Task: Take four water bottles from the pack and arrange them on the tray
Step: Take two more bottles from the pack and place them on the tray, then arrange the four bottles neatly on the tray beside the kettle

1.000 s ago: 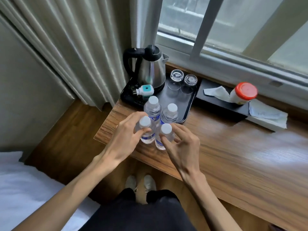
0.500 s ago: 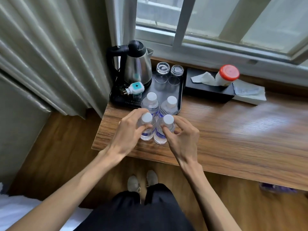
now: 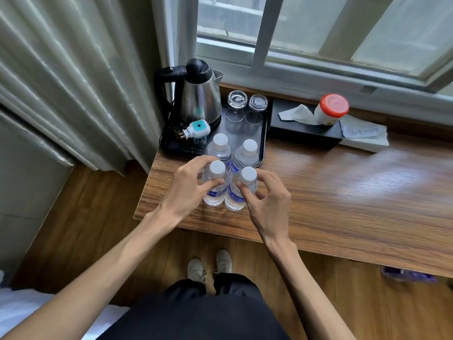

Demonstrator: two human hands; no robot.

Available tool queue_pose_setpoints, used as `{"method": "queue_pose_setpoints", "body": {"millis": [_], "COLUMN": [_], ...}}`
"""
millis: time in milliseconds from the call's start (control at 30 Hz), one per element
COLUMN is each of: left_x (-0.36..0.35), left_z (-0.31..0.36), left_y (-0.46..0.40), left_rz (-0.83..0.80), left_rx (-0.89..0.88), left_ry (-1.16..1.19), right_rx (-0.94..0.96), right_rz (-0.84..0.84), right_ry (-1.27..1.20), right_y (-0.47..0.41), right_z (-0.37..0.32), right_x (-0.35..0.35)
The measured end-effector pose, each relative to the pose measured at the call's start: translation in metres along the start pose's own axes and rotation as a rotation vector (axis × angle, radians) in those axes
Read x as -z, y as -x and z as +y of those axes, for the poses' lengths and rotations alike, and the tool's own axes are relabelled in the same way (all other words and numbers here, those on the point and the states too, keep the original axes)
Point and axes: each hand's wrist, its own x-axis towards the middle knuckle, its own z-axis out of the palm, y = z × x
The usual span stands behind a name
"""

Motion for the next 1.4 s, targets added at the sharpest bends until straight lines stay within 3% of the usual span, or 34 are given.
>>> {"method": "queue_pose_setpoints", "body": {"millis": [533, 900, 1400], "left_x": [-0.005, -0.038, -0.037], "left_z": [-0.018, -0.044, -0.047], "left_y": [0.011, 0.017, 0.028], "left_rz": [0.048, 0.008, 0.175], "left_rx": [0.012, 0.211, 0.207], "left_ry": [0.077, 0.105, 0.153], "right_rx": [-0.042, -0.310, -0.353], "right_rz": [-0.013, -0.143, -0.027], "right_ry": [-0.013, -0.055, -0.124], "right_y": [0.007, 0.027, 0.035], "right_z": [-0.003, 0.032, 0.027], "right_x": [-0.012, -0.033, -0.035]}}
